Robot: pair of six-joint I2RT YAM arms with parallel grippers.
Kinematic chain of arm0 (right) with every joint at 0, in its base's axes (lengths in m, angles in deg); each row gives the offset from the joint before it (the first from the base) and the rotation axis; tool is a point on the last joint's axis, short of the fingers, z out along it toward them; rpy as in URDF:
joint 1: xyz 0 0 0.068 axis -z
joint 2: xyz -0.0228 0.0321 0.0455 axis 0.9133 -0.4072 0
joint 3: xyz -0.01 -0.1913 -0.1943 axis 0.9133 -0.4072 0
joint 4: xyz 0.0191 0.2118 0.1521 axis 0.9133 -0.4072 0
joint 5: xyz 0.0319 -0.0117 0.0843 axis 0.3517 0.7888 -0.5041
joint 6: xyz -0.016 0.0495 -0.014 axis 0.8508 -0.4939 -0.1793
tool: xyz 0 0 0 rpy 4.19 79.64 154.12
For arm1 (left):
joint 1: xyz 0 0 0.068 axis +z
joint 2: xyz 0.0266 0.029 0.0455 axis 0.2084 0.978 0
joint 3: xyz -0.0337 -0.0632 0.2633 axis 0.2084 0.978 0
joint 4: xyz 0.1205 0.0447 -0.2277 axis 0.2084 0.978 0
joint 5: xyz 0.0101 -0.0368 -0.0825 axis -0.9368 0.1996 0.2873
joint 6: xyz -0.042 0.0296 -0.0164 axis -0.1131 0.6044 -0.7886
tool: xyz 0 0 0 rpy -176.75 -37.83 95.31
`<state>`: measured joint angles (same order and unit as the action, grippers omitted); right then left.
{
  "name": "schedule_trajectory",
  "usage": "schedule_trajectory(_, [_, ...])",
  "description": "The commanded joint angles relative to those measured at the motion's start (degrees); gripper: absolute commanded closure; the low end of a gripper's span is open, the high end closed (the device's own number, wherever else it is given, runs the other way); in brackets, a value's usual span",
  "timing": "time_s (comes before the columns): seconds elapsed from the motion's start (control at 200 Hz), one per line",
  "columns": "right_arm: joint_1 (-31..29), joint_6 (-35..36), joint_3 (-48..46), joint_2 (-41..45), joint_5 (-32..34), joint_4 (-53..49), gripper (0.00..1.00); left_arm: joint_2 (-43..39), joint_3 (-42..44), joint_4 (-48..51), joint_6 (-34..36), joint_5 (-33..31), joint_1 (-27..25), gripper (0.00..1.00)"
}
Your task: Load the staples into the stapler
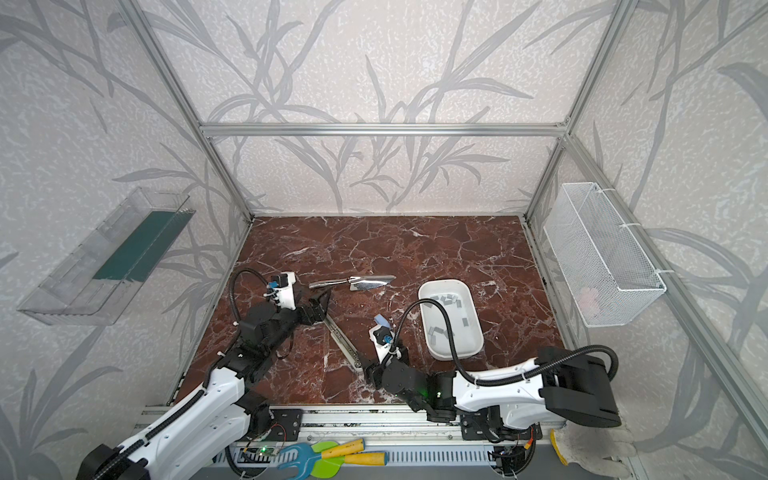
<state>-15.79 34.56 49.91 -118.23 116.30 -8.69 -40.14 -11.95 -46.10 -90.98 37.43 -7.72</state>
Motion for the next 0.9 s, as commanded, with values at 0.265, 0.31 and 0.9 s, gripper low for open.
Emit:
schedule_trajectory(0.265, [2.3,5.6,-8.0,18.7,5.6,-9.9,0.2,10.1,-7.0,0.7,0.4,-9.2,0.2,0.01])
schedule_trajectory(0.31, [2.3,5.0,-9.4,20.7,5.2,-10.3,0.19,13.6,-8.8,1.3,4.0,-3.2,0.2,0.01])
schedule_trajectory(0.9, [14.4,1.7,-15.1,25.0,-14.3,-17.7,0.2,33.5,-12.8,3.9,51.8,31.3,-19.4,0.27])
